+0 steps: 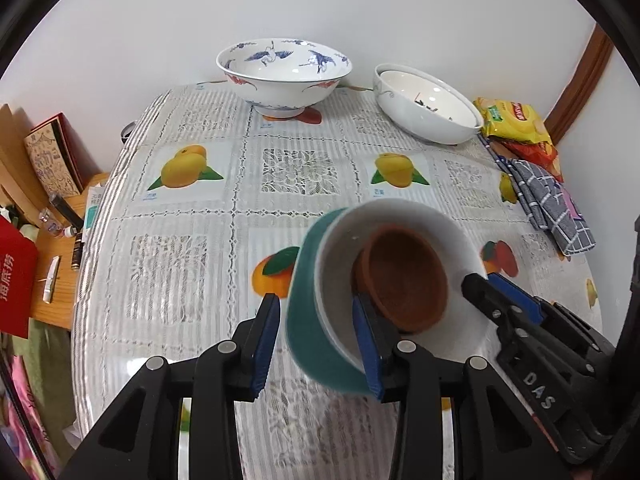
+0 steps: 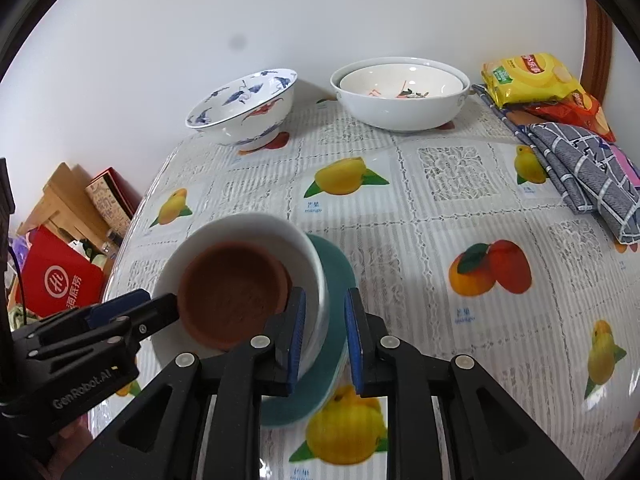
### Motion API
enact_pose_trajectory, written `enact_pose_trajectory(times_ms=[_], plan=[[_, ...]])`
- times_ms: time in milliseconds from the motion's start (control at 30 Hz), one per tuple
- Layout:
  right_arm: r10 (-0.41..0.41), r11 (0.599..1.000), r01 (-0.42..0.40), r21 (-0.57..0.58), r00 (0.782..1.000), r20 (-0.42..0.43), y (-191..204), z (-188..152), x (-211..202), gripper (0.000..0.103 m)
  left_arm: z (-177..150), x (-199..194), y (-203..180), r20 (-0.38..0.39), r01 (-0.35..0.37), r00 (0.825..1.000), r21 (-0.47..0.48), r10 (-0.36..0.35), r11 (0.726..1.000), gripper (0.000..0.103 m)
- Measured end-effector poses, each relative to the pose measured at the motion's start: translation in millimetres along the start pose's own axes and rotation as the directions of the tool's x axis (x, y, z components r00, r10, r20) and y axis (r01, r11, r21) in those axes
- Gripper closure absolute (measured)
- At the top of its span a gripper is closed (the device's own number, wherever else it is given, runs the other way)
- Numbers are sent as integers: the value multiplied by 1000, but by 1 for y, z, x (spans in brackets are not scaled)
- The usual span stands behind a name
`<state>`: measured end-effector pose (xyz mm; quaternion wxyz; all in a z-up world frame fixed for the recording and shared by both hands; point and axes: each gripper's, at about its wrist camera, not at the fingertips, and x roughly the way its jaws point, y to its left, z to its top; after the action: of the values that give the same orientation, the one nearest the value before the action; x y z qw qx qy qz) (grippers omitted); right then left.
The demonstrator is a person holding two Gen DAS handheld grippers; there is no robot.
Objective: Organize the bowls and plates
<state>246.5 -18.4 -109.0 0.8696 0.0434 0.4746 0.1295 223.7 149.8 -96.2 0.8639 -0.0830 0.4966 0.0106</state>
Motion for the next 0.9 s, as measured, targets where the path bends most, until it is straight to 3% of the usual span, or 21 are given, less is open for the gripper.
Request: enact_pose_trajectory(times_ms=[167, 400, 700, 833, 900], plan=[[0, 1000, 0, 1, 1000, 27, -3, -12, -33, 76, -15, -28, -9, 29, 14, 999, -2, -14, 1000, 67], [-66, 998, 68, -10, 989, 130, -14, -36, -111, 51, -44, -80, -40, 108, 67, 992, 21, -69, 998, 58], [-170, 985, 161, 59, 963, 211, -45, -73, -198, 50, -89, -142, -90, 240, 56, 968, 79, -73, 995, 36], [-192, 980, 175, 90, 952, 237, -55, -94, -226, 49, -109, -160, -105, 271, 53, 960, 91, -76, 994, 31], [-192, 980, 173, 97, 949, 249, -58, -104, -239, 31, -118, -167, -110, 285, 42, 956, 98, -69, 994, 24]])
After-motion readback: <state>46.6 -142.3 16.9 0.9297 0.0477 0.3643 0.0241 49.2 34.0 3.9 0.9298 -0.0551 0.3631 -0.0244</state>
